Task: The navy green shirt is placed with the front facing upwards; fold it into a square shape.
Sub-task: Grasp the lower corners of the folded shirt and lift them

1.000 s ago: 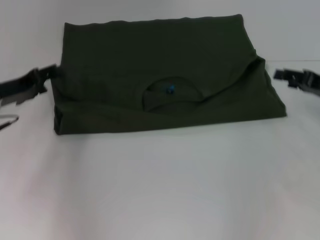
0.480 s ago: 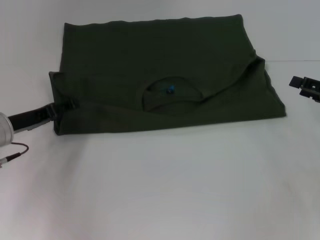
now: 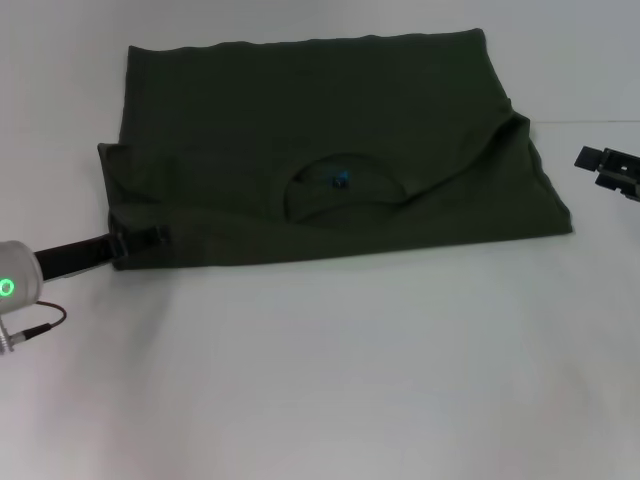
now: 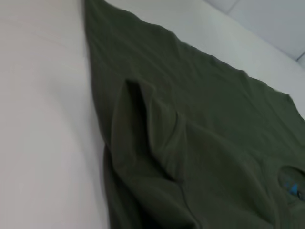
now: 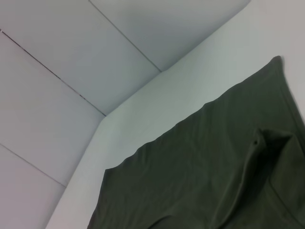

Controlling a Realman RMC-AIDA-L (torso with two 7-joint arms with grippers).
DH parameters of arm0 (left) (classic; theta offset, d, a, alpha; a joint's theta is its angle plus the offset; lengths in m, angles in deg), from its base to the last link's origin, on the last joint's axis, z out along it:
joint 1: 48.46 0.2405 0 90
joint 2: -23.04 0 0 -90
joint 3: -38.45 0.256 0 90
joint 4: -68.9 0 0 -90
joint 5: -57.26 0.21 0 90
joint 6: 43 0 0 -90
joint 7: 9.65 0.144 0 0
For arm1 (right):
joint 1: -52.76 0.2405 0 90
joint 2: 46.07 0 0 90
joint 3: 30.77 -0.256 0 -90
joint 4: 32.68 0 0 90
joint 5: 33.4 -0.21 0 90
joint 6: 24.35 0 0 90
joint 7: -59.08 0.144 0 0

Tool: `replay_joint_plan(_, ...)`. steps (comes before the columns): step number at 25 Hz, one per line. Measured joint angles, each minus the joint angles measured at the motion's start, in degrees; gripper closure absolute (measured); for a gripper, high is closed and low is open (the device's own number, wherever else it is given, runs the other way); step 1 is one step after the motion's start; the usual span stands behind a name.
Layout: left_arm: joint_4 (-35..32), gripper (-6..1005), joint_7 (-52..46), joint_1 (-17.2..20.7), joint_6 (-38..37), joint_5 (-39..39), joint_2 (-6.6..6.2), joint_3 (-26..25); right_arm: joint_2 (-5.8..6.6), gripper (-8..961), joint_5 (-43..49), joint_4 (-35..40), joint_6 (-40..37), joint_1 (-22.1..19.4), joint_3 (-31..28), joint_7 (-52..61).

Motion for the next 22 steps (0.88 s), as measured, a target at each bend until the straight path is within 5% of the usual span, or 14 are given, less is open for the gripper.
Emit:
replay_joint_plan(10, -0.4, 238, 0.0, 0.3, 0.9, 0.4, 0.64, -0.4, 0.01, 278, -0.1, 0.0, -0.2, -0.3, -0.4, 0.2)
replay_joint_plan(22, -1.0, 734, 0.5, -0.1, 1.2, 0.3, 0.83, 0.1, 0.72, 278, 0.6, -0.6, -0.3, 0.1, 0.3, 0.6)
